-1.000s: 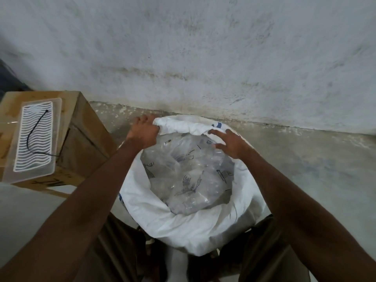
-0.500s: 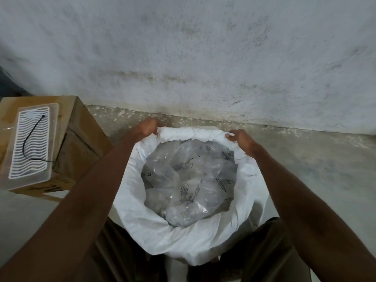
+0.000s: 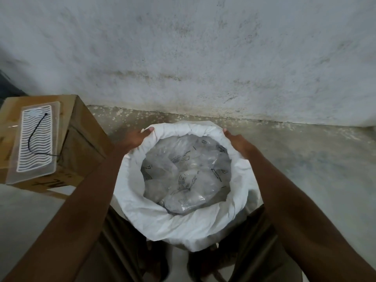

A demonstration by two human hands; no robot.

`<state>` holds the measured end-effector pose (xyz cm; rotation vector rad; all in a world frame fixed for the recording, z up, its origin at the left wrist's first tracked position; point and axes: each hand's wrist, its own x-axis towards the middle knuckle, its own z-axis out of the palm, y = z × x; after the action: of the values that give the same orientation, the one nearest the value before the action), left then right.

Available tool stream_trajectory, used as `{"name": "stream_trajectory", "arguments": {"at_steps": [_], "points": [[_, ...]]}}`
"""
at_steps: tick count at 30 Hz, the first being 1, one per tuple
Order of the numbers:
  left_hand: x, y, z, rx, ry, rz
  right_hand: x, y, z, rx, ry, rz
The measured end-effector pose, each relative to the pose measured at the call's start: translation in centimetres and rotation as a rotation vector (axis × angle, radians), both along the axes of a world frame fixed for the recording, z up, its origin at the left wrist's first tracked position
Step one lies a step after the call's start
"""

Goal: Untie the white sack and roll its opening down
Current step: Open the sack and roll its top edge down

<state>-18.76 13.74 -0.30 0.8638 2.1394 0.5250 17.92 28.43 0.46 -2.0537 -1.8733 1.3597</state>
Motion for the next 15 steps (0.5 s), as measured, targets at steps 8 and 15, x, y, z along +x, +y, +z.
{"name": "stream_trajectory", "arguments": {"at_steps": [8, 15], "points": [[4.4, -6.4, 0.3, -0.029, 0.454, 0.131, -0.1, -10.1, 0.4, 0.314, -0.309, -0.298], [5.1, -11.5, 0.6, 0.147, 0.156, 0.215, 4.3, -11.1, -0.5, 0.110, 0.168, -0.283]]}}
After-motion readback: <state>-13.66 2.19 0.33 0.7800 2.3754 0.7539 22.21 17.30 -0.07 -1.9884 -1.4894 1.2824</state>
